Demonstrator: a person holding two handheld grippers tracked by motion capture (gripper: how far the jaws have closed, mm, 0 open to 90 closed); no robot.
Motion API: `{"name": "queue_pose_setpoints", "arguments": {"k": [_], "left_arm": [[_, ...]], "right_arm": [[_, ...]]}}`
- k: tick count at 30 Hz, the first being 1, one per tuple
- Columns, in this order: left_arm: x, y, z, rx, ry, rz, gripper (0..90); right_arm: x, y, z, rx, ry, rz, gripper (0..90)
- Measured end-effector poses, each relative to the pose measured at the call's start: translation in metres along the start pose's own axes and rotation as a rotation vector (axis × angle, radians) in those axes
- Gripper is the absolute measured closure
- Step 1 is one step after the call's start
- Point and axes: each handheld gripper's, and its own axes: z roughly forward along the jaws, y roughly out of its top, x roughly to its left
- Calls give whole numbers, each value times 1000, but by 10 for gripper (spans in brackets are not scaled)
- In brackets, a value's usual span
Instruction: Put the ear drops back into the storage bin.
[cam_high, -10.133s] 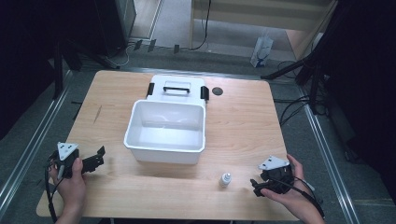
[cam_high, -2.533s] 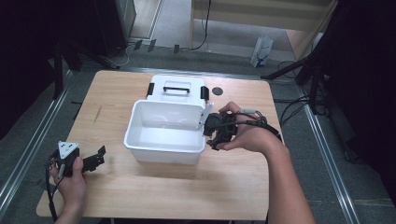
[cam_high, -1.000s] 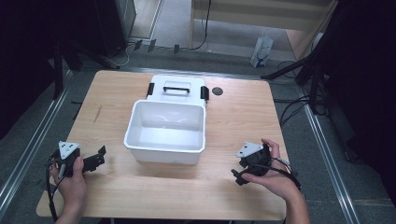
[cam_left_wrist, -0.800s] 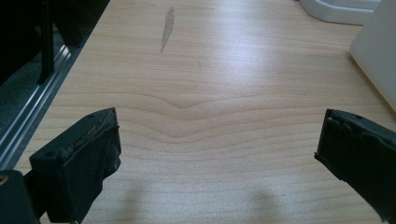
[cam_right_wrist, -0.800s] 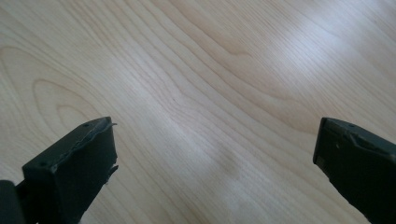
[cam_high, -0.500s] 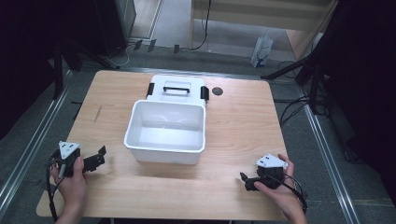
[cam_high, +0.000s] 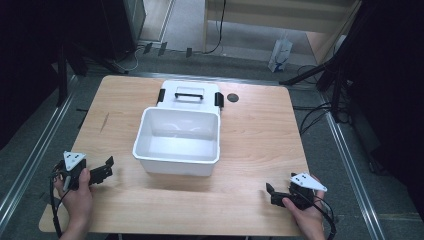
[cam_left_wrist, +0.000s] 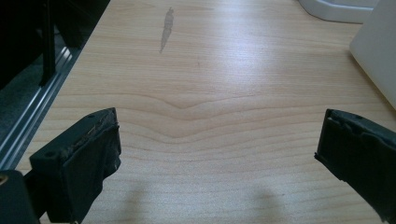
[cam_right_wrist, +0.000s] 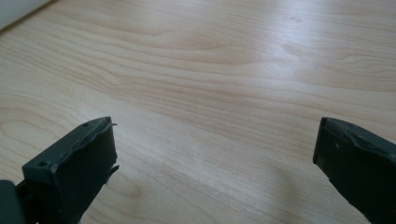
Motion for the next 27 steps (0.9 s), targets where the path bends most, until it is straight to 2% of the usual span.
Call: {"name": "queue_pose_setpoints", "arguments": {"k": [7,12,16,21,27], "left_arm": [[0,0,0,0,2,4,5],[-1,0,0,1,3,9,5],[-3,0,0,-4,11,19,5],[-5,-1,-1,-5,12,39,5],[-7,-1,-1,-6,16,52,5]], "right_arm": [[6,0,2,17,-4,-39,0],[3,2,4,10,5,10,0],[2,2,5,20,20,12,0],[1,4,9,63,38,13,0],[4,5,14,108,49,-20,0]]}}
